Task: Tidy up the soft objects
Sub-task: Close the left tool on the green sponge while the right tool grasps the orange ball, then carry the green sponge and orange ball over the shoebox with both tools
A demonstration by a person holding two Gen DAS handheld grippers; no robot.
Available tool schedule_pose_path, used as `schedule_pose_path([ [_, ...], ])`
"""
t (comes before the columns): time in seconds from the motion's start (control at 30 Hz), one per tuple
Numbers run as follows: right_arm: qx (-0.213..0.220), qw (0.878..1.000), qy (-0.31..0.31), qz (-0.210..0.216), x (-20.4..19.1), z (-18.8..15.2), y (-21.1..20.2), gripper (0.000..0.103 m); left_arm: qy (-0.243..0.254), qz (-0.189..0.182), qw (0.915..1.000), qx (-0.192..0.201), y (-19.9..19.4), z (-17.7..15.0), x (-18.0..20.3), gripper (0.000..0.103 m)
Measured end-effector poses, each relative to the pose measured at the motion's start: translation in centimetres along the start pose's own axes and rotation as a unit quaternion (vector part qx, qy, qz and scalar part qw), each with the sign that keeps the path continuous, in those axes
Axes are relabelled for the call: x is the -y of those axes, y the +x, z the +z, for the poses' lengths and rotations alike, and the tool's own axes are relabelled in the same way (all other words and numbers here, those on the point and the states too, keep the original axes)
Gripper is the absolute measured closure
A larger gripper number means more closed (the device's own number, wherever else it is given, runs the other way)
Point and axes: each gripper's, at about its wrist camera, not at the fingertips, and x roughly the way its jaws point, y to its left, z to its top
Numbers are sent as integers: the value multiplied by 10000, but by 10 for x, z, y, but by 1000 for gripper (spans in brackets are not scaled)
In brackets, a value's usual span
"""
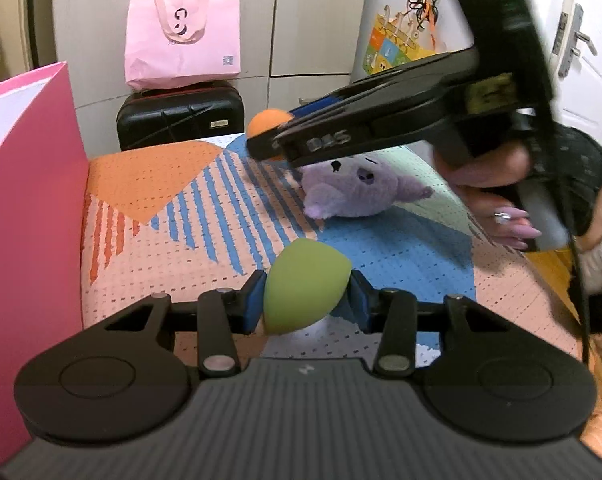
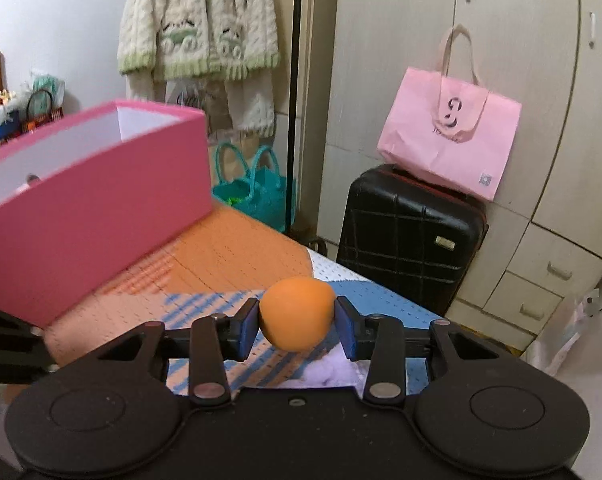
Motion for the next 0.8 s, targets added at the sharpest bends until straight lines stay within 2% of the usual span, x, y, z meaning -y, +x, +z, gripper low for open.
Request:
schedule_pose_path([
  [0.17,191,9997,-95,137,-16,-8,-25,57,-52,10,10000,22,-11,-5,2,60],
  [0.47,281,9993,-241,77,-49,-27,-68,57,-106,16,9998,192,-42,-17,4,60],
  [0.7,278,9996,18,47,-65,-50,-94,57,-167,24,9994,286,-66,-28,-5,60],
  [0.8,140,9996,247,-65,-73,-60,-101,56,-124,-20,9995,304,-77,-32,-8,60],
])
